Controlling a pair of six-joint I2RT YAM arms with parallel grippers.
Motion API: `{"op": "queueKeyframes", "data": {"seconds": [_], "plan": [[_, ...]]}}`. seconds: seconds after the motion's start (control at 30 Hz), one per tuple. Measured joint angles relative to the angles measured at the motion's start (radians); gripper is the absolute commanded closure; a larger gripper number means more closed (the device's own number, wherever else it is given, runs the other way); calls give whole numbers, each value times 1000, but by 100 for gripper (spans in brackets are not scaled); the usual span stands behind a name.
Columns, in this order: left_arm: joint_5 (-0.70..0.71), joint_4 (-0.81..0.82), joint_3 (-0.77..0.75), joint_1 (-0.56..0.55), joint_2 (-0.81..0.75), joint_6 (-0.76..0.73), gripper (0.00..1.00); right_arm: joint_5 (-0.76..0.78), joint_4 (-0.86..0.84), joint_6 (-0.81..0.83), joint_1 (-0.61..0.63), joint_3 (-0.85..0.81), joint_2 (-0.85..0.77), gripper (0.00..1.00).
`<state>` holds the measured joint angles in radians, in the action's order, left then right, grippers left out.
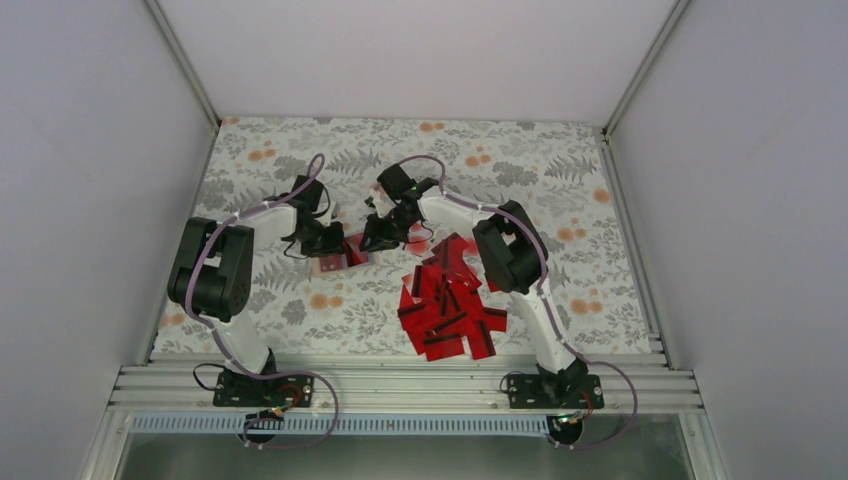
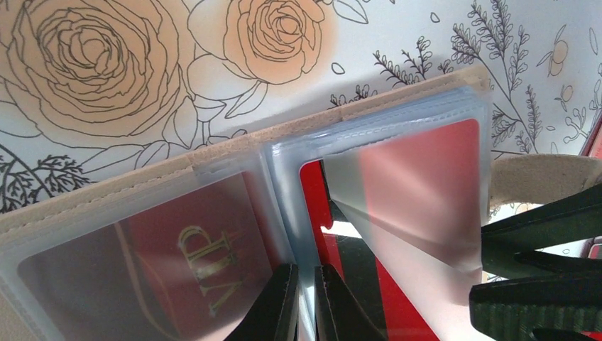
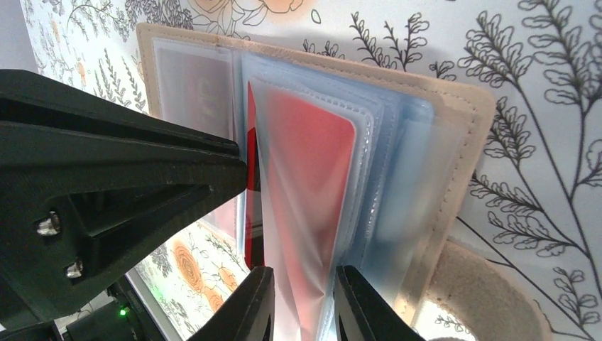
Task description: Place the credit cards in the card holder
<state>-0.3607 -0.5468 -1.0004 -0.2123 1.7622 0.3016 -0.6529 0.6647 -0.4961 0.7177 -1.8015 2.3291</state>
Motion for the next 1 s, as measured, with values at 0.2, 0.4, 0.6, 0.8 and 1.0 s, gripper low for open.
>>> {"op": "queueKeyframes", "data": {"seconds": [0.2,0.4,0.6,0.8,1.0], "plan": [[-1,0,0,-5,0,8,92,-2,2,0,0,0,-8,78],[-1,0,0,-5,0,23,92,-14,-3,0,0,0,-8,78],[1,-2,-2,-8,0,31,92,-32,-6,2,0,0,-8,78],[0,-10,-4,-10,-6,43,92,-62,-29,3,0,0,-12,78],[1,-12,-5,-10,-11,54,92,-89,-50,8,2,0,-35,78]]}}
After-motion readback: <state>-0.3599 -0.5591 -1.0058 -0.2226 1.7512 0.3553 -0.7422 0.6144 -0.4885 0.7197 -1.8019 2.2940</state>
